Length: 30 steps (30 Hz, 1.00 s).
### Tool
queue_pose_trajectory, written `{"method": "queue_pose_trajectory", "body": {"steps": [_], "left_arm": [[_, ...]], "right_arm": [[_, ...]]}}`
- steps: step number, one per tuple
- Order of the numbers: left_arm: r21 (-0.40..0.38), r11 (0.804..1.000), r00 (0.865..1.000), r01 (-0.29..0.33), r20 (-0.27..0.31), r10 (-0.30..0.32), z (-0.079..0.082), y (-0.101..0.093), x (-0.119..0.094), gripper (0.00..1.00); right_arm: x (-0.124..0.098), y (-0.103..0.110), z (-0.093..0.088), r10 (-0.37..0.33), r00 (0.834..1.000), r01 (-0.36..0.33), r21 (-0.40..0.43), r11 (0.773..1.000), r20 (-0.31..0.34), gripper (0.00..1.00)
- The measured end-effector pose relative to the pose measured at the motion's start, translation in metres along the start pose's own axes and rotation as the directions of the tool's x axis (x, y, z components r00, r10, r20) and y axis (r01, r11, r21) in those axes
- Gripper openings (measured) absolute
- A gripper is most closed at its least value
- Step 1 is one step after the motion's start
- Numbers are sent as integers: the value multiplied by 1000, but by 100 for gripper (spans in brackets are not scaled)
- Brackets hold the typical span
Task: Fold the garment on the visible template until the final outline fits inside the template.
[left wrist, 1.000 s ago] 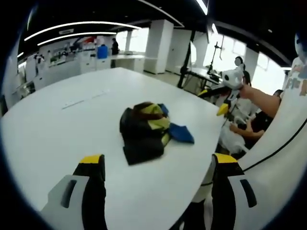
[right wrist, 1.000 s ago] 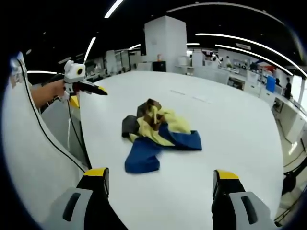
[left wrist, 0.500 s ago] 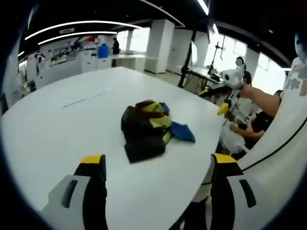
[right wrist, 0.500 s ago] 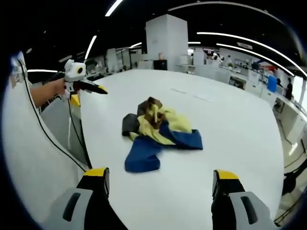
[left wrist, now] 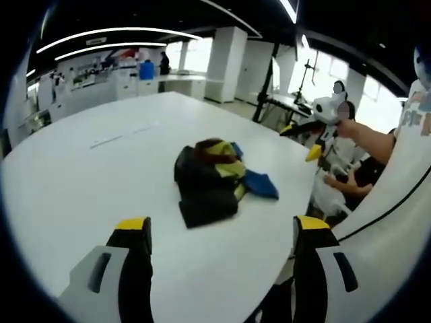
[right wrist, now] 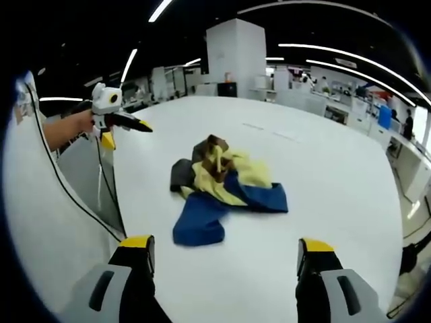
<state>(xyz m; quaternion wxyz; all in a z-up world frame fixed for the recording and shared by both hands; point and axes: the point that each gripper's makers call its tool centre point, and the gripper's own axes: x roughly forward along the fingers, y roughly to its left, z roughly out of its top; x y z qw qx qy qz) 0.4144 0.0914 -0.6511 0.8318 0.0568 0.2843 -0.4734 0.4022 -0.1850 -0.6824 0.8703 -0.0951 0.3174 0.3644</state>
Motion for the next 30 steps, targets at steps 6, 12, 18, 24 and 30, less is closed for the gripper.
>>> {"method": "queue_pose_trajectory", "body": {"steps": [6,12,18,24,30], "left_arm": [[6,1000,1000,3,-3,-3,3,4,3,81],[14,1000,1000,23,-12,-22,3,2,10,78],[18,999,999,37,-16,-37,1,-1,13,77],[18,999,999,37,-10,-37,1,4,16,75],[19,999,999,39,-13,-39,-2,6,18,73]], "right_arm": [[3,-2,5,6,1000,-6,-10,1000,7,84],[6,-2,6,17,1000,-17,-19,1000,13,78],[8,-2,4,16,1000,-16,-24,1000,14,76],[12,-2,7,34,999,-33,-17,999,29,73],[19,2,6,57,998,-57,-29,998,17,65]]}}
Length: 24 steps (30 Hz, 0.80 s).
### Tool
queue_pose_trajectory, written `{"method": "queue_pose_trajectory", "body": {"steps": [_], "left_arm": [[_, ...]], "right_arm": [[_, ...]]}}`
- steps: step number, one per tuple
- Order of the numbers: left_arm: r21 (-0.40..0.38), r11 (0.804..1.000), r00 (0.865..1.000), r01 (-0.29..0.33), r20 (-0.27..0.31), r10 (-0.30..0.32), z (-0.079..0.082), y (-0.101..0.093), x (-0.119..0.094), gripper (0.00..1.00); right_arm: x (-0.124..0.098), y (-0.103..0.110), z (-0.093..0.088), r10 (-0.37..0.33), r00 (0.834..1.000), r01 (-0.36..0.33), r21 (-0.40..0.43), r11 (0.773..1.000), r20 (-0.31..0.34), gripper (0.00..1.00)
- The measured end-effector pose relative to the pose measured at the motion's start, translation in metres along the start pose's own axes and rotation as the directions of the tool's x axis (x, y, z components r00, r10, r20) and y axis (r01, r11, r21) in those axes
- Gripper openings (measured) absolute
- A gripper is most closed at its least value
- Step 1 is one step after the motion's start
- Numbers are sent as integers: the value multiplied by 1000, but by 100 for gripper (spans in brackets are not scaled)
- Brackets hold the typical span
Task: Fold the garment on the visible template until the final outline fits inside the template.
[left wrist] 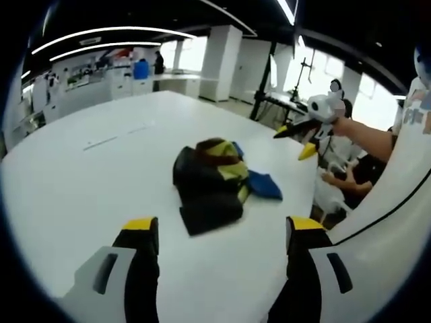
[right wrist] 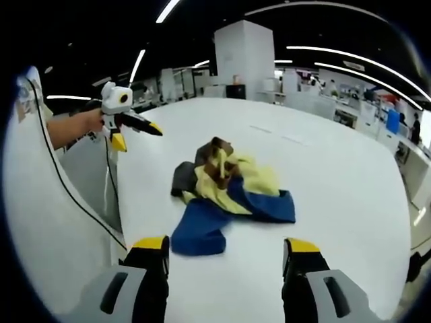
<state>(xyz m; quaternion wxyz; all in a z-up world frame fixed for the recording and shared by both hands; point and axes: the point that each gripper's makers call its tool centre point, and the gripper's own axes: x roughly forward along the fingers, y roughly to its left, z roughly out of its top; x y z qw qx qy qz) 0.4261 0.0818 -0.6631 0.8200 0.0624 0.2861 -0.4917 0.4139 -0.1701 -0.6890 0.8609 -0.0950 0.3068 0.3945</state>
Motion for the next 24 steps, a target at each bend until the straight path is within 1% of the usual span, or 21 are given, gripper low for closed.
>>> {"method": "queue_pose_trajectory", "body": {"steps": [10,16,24], "left_arm": [[1,1000,1000,7,-1,-7,2,4,5,71],[6,1000,1000,4,-2,-4,5,10,8,69],[18,1000,1000,8,2,-8,9,14,10,67]], "right_arm": [[9,-4,5,15,1000,-15,10,1000,0,60],[12,-7,9,15,1000,-15,2,1000,7,59],[15,-11,15,17,1000,-17,-10,1000,12,58]]}}
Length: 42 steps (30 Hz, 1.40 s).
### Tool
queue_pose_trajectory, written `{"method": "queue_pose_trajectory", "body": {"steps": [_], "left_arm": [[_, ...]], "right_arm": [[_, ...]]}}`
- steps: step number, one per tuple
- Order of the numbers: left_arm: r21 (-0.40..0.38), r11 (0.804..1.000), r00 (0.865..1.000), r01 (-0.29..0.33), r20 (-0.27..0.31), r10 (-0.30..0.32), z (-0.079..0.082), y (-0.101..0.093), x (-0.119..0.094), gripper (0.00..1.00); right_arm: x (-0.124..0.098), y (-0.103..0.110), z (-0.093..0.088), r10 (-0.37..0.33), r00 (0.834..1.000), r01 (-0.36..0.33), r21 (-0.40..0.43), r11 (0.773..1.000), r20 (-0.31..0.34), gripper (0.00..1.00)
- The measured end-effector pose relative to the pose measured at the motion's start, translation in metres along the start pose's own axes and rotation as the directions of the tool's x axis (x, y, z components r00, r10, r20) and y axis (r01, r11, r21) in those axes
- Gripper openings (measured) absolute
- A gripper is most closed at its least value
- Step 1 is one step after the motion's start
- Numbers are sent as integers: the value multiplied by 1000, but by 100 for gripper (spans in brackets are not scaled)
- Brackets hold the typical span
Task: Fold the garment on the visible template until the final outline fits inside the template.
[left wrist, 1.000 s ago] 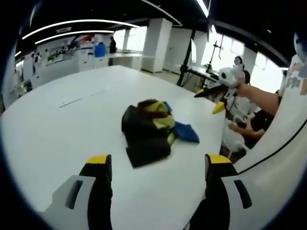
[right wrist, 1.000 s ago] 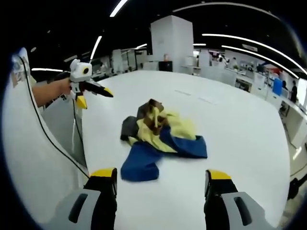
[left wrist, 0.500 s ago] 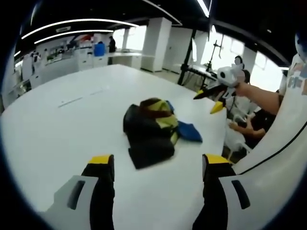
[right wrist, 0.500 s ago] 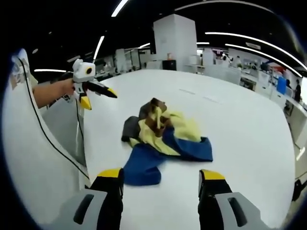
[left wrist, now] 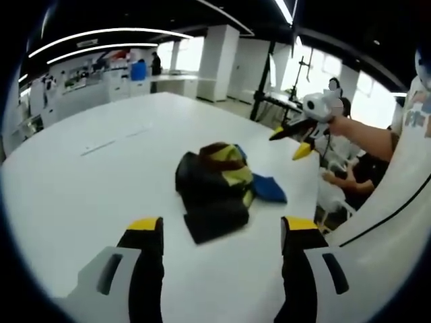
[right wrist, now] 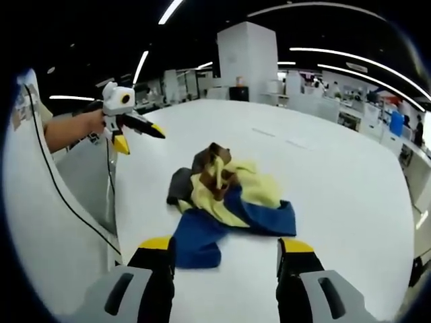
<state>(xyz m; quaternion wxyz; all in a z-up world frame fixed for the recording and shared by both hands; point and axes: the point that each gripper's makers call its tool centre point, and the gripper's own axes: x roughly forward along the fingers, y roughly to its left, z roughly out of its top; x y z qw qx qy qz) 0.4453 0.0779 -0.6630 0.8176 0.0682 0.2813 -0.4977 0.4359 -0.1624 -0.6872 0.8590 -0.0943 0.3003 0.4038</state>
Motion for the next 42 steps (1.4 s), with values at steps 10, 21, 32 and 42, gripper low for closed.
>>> {"method": "queue_pose_trajectory", "body": {"steps": [10,21,32,42], "left_arm": [[14,1000,1000,6,-7,-6,3,2,7,62],[22,1000,1000,8,-17,-8,6,4,16,60],[22,1000,999,15,-32,-14,5,8,29,56],[19,1000,999,13,-50,-12,2,16,38,54]], "right_arm": [[1,-6,8,2,1000,-2,-17,1000,8,57],[5,-12,11,8,1000,-7,-35,999,10,51],[15,-18,16,40,999,-39,-38,998,21,41],[25,-23,11,57,998,-57,-57,997,-4,33]]}}
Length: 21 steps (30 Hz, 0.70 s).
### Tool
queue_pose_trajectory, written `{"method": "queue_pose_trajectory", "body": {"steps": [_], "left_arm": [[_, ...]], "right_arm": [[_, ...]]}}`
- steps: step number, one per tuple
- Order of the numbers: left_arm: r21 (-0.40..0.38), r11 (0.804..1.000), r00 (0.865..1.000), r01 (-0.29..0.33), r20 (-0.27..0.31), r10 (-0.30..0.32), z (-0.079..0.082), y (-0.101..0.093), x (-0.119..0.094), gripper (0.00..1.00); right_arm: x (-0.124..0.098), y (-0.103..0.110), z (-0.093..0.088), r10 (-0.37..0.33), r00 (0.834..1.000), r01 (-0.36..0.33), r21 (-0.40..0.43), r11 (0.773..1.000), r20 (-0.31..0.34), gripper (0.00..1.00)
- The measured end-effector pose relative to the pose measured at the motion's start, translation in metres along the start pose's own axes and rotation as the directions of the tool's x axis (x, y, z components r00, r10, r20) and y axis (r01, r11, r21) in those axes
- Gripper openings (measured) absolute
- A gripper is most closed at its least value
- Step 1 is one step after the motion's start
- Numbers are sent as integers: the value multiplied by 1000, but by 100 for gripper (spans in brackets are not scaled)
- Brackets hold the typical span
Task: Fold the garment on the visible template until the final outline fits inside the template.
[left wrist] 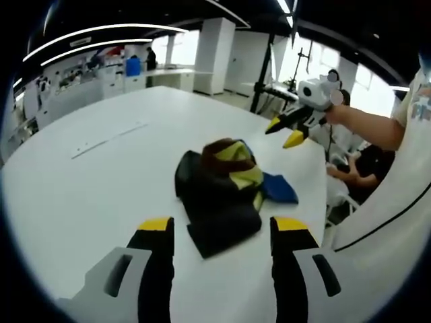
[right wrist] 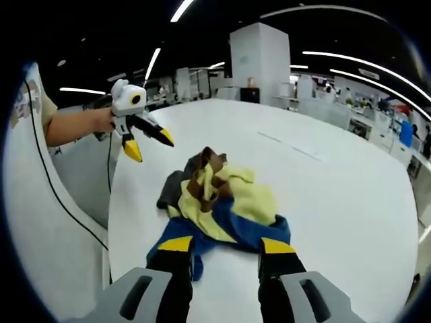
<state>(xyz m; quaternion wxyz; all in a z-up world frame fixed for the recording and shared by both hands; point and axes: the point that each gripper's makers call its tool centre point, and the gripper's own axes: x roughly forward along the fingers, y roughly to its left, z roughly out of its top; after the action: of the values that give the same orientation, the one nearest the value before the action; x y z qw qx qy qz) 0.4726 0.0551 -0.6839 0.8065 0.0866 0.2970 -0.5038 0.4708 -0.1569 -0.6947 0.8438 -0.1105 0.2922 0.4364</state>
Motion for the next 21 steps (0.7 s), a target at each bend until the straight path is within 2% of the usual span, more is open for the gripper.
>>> {"method": "queue_pose_trajectory", "body": {"steps": [21], "left_arm": [[37,999,1000,19,-25,-18,4,4,17,47]], "right_arm": [[5,-6,2,22,1000,-22,-3,1000,4,25]]}}
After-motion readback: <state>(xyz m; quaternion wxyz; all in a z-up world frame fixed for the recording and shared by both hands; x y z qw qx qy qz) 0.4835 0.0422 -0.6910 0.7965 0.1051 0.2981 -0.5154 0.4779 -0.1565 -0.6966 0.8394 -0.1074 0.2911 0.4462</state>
